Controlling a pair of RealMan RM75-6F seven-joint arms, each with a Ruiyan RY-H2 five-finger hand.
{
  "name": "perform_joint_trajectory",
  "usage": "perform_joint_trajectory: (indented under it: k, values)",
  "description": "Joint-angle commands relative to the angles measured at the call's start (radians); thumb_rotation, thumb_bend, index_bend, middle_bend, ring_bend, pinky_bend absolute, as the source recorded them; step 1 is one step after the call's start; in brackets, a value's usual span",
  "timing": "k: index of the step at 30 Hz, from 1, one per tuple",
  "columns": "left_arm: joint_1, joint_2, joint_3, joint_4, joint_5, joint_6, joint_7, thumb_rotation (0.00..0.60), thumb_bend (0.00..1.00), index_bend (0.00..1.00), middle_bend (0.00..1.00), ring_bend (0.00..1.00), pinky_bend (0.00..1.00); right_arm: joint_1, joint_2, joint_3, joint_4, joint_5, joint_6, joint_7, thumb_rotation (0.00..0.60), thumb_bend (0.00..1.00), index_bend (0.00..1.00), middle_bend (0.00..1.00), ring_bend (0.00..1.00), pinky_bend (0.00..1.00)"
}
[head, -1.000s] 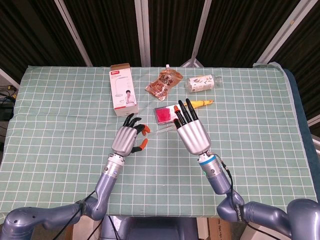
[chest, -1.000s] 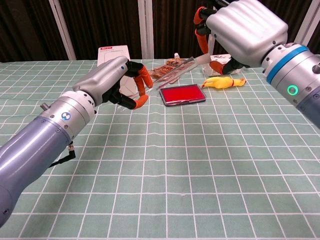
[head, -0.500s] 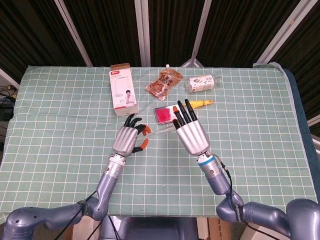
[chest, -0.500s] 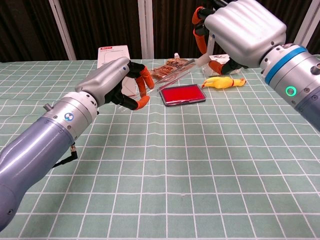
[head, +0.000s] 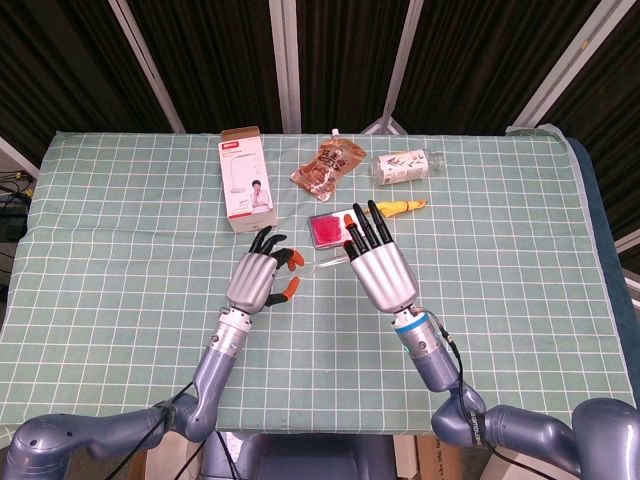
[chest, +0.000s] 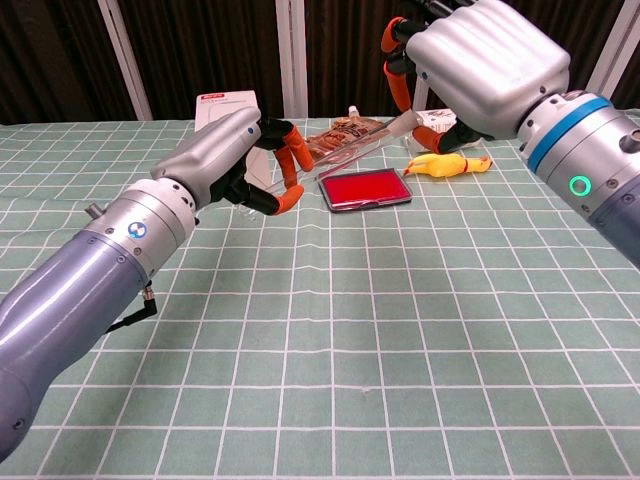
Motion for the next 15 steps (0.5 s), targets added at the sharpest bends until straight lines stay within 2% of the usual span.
perform_joint_trajectory:
  k: [1, 15]
  values:
    - [0.001, -0.001, 0.002, 0.0, 0.003, 0.001, -0.002, 0.6, 0.64, 0.51, 0.54, 0.17, 0.05, -0.001, 0.002, 0.001, -0.003, 0.002, 0.0, -0.001, 0.6, 0.37, 0.58, 0.22, 0.0, 0.0]
    - [-0.006, -0.014, 0.001, 0.018, 0.014, 0.008, -0.007, 0.6, 0.64, 0.51, 0.54, 0.17, 0.05, -0.005, 0.007, -0.005, -0.01, -0.003, -0.001, 0.004, 0.6, 0.37, 0.58, 0.22, 0.0, 0.0]
